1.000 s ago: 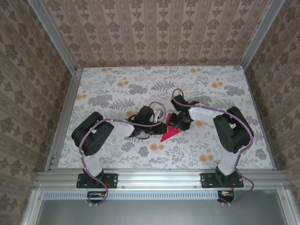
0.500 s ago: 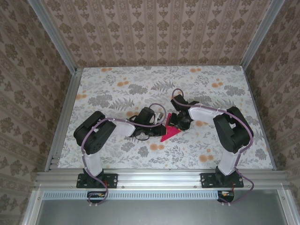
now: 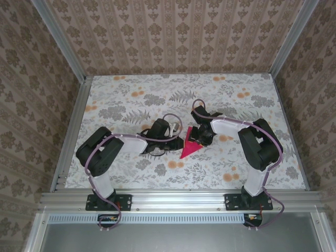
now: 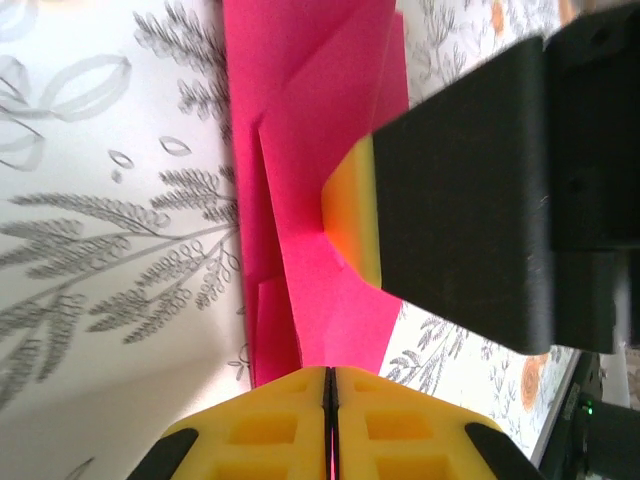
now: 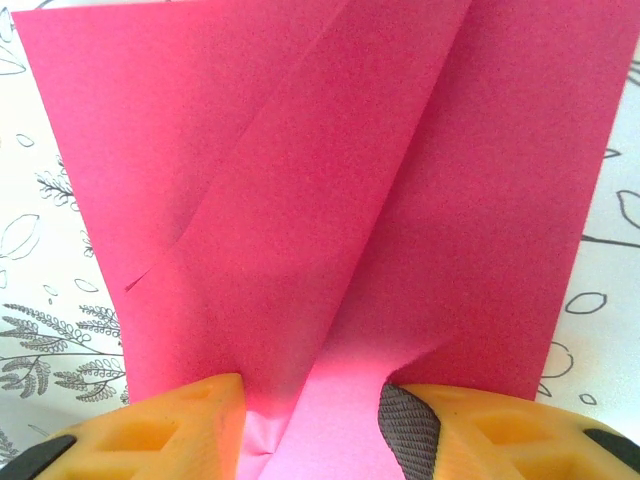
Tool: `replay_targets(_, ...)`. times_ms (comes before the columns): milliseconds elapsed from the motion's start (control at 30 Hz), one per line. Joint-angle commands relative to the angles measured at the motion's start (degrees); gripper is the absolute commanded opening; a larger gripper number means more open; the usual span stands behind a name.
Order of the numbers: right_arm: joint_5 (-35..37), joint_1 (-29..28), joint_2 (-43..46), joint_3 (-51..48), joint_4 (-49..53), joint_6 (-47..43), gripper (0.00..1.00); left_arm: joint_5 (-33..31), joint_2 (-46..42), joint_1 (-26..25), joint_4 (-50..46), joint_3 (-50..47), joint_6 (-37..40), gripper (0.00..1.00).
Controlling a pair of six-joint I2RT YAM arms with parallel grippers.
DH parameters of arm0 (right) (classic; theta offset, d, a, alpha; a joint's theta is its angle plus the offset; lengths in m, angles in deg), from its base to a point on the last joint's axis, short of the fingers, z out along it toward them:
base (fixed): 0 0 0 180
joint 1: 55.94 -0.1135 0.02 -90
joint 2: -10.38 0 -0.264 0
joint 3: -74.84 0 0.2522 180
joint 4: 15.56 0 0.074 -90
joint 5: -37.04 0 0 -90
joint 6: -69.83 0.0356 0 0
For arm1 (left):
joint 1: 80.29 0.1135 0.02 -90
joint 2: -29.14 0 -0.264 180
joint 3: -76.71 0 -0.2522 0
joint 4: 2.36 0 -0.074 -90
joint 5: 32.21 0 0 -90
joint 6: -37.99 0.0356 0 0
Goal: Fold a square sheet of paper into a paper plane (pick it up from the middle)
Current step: Fourth fold the wing at the center of the table.
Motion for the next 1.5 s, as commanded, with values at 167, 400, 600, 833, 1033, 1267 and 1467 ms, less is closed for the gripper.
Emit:
replay_targets(167,6.32,0.22,-10.40,-4.49,1.52,-1.17,0.51,0.20,0.41,0.32,4.14,-0.57,-2.37,0.11)
replay_targets(400,6.42,0.19,-10.87,-4.42,1.51,-1.35,0.52,1.91,1.77,-0.11,5.28,0.42,-2.43,0.11)
replay_targets(600,6.30,0.23,-11.13,-4.45,1.53,-1.32,0.53,3.36,4.10,-0.57,4.53,1.77,-2.33,0.11)
replay_targets(833,6.32,0.19,-11.20,-4.54,1.51,-1.19,0.53,3.34,5.34,-0.82,2.63,2.79,-1.95,0.10)
replay_targets(1033,6.43,0.19,-11.19,-4.56,1.52,-1.09,0.53,2.14,6.35,-0.80,-0.52,3.63,-1.37,0.10)
replay_targets(1267,6.46,0.19,-11.23,-4.71,1.51,-1.04,0.52,2.05,7.01,-0.80,-1.22,4.02,-1.28,0.10)
replay_targets(1467,6.32,0.19,-11.09,-4.73,1.51,-0.99,0.52,1.88,7.44,-0.82,-2.61,4.36,-1.11,0.10)
